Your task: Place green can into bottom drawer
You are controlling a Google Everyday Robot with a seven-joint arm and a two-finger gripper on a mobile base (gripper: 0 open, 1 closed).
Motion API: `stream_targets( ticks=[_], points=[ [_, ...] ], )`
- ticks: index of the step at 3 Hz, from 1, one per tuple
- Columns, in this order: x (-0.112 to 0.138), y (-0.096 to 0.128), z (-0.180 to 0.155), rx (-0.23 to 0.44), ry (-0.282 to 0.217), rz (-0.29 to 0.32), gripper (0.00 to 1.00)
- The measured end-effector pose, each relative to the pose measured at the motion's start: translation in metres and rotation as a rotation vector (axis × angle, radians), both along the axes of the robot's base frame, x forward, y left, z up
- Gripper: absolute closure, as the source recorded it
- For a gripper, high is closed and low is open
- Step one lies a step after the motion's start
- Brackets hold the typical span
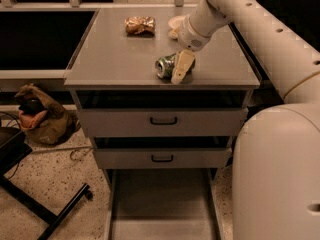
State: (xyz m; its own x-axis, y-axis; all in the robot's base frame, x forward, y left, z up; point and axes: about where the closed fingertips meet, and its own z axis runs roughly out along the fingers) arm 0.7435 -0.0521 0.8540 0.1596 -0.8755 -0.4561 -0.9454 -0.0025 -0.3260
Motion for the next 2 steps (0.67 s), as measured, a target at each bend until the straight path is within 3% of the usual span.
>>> stream_targets(
  ticks=[2],
  points=[
    [0.0000,0.0000,0.0000,0.000,0.000,0.000,0.41]
  ],
)
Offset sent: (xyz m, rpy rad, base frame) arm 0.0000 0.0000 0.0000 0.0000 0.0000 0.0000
